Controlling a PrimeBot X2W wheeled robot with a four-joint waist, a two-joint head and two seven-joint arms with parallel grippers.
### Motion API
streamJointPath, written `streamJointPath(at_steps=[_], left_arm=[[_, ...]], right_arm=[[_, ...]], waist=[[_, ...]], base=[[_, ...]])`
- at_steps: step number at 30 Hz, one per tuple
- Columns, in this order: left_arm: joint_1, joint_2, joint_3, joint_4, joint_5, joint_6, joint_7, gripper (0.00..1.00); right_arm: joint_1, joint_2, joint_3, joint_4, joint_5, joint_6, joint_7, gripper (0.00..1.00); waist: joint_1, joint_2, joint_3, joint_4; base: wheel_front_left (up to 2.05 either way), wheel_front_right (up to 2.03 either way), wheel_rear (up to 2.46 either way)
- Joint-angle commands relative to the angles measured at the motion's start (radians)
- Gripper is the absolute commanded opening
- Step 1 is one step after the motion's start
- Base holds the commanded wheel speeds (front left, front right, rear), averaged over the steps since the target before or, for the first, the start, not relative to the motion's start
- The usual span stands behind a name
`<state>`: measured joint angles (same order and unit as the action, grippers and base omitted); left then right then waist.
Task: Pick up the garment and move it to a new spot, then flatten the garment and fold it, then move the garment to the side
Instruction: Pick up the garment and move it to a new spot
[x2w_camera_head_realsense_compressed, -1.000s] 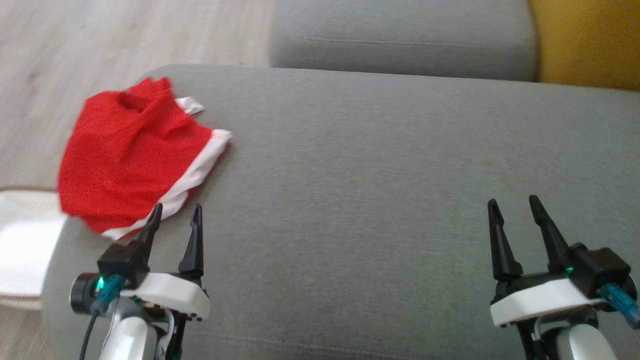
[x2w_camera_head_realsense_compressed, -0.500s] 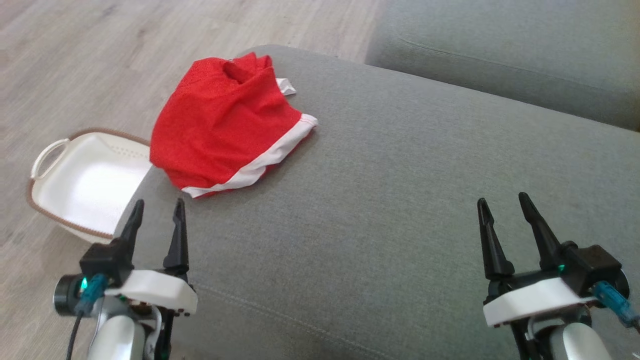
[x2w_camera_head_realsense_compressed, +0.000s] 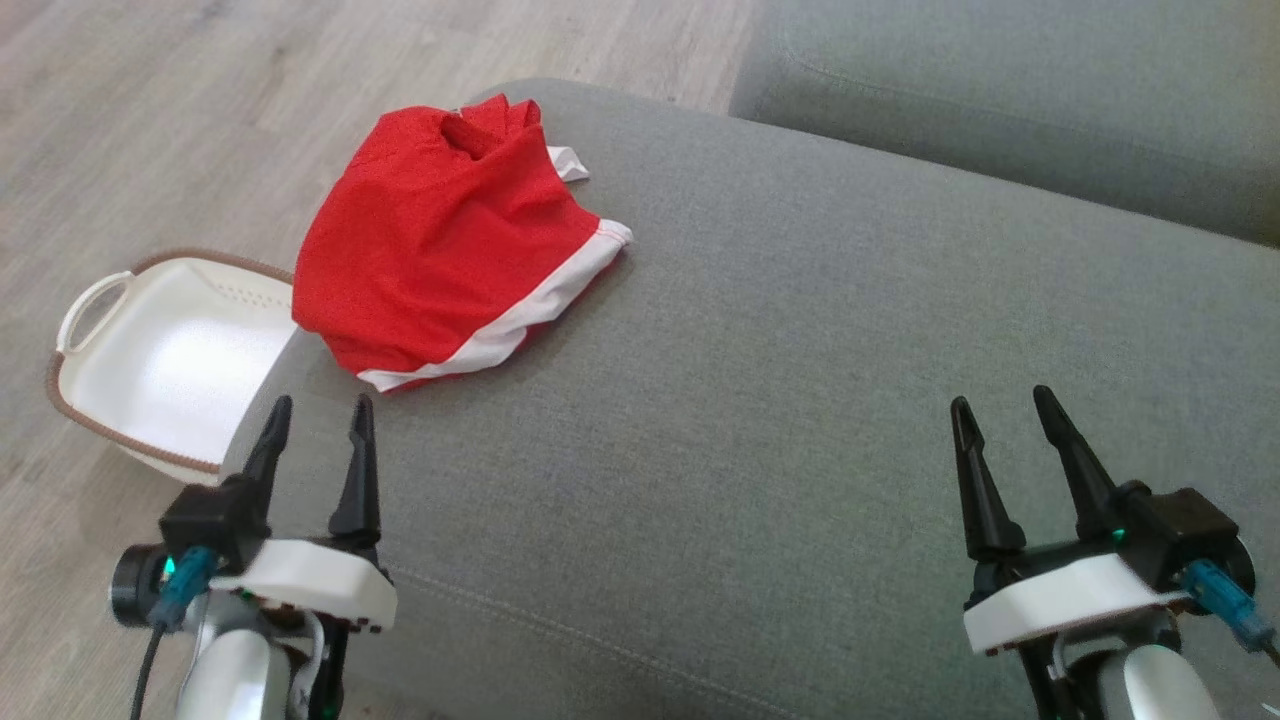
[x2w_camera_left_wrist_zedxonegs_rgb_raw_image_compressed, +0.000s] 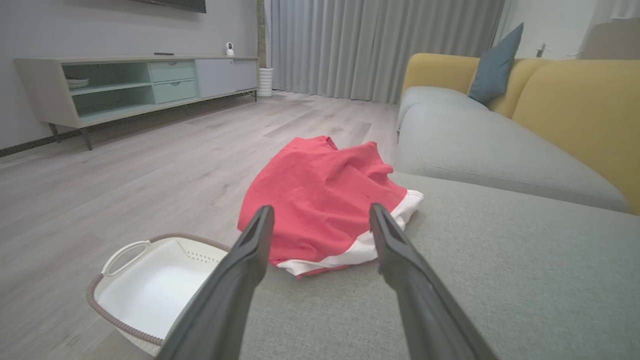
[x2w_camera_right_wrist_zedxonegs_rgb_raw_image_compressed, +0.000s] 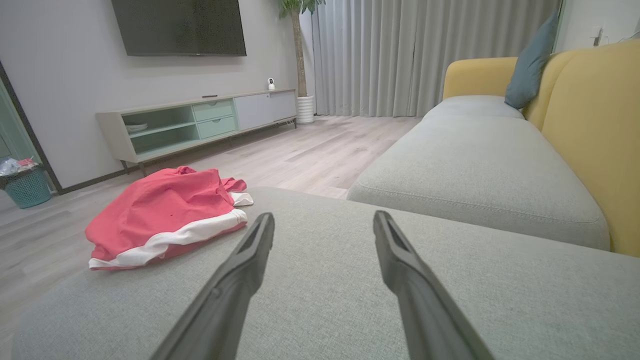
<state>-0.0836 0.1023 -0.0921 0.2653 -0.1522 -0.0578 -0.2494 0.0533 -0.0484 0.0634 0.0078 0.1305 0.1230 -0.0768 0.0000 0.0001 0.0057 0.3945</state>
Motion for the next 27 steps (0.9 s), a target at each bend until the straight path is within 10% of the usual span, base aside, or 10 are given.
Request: streamJointPath(at_steps=[1, 27], left_arm=[[-0.048, 0.015, 0.021, -0.021, 0.0, -0.009, -0.012, 1.0], [-0.692, 0.167, -0.182, 0.584, -0.42, -0.073, 0.466, 1.0]], right_arm=[[-0.046, -0.01, 0.028, -0.04, -0.007, 0.008, 0.007, 1.0], [-0.233, -0.082, 0.018, -0.158, -0.049, 0.008, 0.097, 1.0]], waist=[[0.0, -0.0001, 0.02, -0.011], [0.0, -0.0001, 0.433, -0.162]], base=[[0.0, 0.0, 0.0], [0.0, 0.0, 0.0]])
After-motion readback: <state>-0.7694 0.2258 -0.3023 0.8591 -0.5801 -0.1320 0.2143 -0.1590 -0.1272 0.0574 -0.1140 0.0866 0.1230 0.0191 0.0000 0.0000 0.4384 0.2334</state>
